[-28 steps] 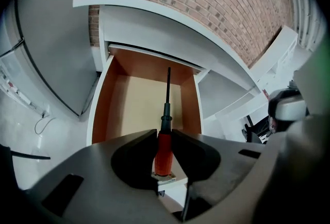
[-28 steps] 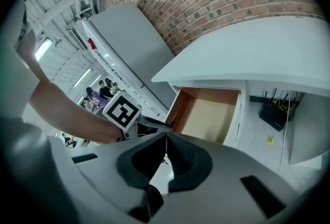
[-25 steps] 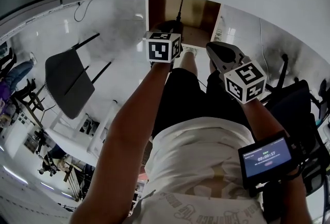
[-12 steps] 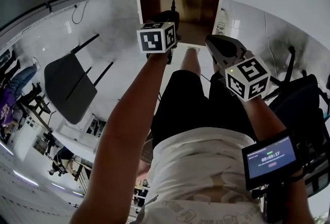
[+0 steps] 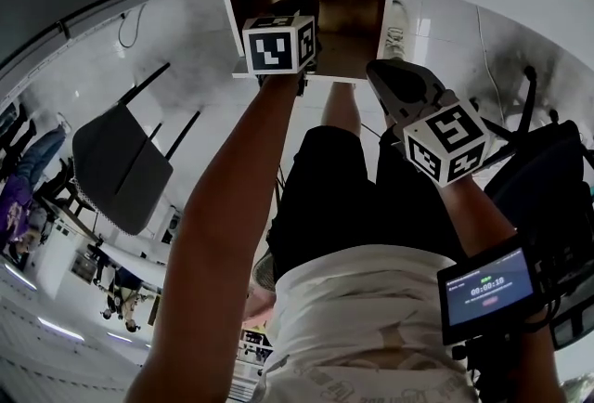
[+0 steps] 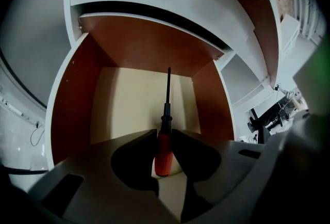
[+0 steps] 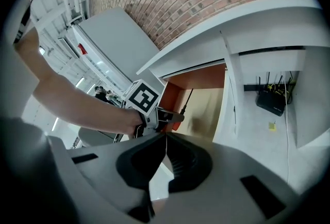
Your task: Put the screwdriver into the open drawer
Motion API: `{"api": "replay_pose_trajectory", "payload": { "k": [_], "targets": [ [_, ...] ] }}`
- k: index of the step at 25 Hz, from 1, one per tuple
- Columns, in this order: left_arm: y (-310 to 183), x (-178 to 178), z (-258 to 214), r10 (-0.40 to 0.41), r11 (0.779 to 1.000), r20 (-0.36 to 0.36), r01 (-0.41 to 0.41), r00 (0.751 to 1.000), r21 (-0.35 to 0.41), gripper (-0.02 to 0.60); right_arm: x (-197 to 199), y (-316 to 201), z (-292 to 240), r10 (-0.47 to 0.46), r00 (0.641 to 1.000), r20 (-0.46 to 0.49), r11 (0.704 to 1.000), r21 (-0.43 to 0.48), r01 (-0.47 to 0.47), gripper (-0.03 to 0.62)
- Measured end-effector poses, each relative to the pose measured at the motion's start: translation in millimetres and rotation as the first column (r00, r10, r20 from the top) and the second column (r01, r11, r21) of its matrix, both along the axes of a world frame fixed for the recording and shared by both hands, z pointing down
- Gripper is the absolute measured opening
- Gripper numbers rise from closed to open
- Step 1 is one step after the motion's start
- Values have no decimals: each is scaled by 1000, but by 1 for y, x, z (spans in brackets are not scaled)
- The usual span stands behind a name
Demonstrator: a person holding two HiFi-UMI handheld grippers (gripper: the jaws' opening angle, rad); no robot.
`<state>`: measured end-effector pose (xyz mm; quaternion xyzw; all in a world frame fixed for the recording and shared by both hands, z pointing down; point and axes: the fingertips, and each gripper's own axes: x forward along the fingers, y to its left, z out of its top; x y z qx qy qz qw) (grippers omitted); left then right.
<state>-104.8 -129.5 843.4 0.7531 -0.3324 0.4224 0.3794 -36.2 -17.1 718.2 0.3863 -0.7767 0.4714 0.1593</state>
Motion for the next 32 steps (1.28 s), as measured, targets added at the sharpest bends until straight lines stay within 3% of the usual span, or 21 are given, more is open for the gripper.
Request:
{"api": "replay_pose_trajectory", "payload": {
  "k": [5, 21, 32],
  "targets": [
    [-19, 1, 4, -16, 1000, 20, 16, 1000, -3, 98, 5, 2, 2, 29, 1000, 6, 999, -17, -29, 23],
    [-14, -13, 44, -32, 985, 121, 51, 992, -162, 100, 18, 14, 12, 103, 995, -2, 991, -82, -103, 23],
    [-10, -16, 45, -31, 983, 164, 60, 986, -175, 101, 19, 16, 12, 115, 993, 13, 989, -94, -113, 23]
  ]
}}
